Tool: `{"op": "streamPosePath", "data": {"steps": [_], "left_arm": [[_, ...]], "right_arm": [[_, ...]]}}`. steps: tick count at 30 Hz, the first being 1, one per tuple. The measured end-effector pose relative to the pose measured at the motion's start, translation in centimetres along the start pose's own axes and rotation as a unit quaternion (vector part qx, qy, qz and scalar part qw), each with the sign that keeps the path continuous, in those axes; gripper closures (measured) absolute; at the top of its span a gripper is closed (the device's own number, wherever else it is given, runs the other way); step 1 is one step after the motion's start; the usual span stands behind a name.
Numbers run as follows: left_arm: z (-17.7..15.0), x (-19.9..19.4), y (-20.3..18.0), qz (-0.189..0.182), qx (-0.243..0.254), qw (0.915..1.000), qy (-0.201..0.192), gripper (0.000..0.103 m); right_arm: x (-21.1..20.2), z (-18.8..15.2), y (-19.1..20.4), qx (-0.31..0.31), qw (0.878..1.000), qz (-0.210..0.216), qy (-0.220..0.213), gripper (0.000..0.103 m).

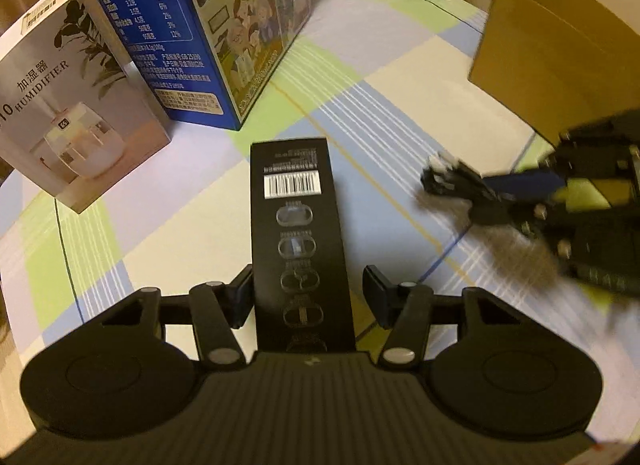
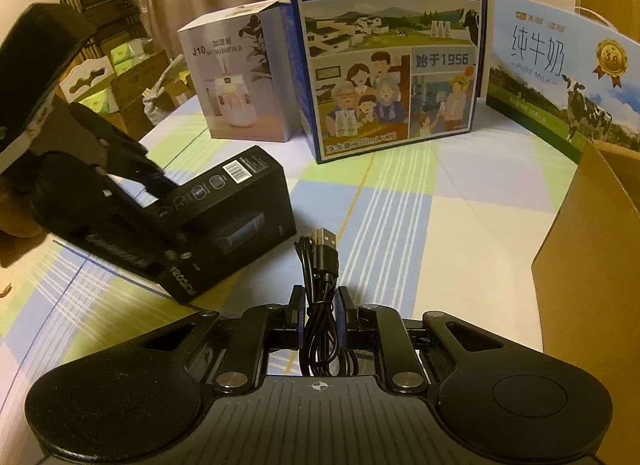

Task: Organize objects
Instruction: 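Grasp the black FLYCO box with the left gripper while the right gripper grasps the black cable, then lift the FLYCO box with the left gripper while the right gripper lifts the cable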

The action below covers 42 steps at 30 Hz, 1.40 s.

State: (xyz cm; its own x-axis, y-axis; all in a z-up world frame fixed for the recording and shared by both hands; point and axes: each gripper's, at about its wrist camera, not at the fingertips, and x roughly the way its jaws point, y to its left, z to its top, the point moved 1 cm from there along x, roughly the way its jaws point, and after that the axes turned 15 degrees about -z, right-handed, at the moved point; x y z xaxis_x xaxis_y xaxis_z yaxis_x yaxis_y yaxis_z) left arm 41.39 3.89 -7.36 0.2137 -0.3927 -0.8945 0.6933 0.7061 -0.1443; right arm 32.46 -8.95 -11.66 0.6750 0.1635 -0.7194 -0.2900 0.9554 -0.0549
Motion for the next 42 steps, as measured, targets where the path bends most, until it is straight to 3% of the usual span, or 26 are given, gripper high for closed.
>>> {"op": "streamPosePath", "data": {"steps": [4,5,13,20,28,32,42], "left_arm": [[0.6,0.4,0.5,0.006,-0.044,0.9988,-0.021,0.053],[0.5,0.4,0.7,0.007,-0.059,0.9979,-0.026,0.065],[-2.0,-0.8,-1.5,0.011,-0.097,0.9949,-0.027,0.065],[-6.5,-2.7,-6.1,-0.008,-0.141,0.9883,-0.059,0.065],[-10.7,-3.4,-10.8,-0.002,-0.193,0.9770,-0.091,0.065],[-12.1,-3.8,-12.9,0.025,-0.192,0.9773,-0.086,0.065],[-15.2,-6.6,-16.5,0.026,-0.221,0.9698,-0.099,0.065]], "right_arm": [[0.0,-0.1,-0.3,0.006,1.000,-0.002,0.001,0.091],[0.1,-0.1,-0.3,0.008,1.000,-0.002,0.002,0.091],[-0.5,-0.5,-0.9,0.019,1.000,0.006,0.016,0.091],[-2.8,-1.7,-0.6,0.029,0.999,0.015,0.029,0.091],[-7.0,-5.6,0.6,0.043,0.997,0.027,0.051,0.091],[-8.8,-7.4,1.1,0.046,0.997,0.020,0.055,0.091],[-13.5,-11.5,0.7,0.069,0.996,0.012,0.046,0.091]]}}
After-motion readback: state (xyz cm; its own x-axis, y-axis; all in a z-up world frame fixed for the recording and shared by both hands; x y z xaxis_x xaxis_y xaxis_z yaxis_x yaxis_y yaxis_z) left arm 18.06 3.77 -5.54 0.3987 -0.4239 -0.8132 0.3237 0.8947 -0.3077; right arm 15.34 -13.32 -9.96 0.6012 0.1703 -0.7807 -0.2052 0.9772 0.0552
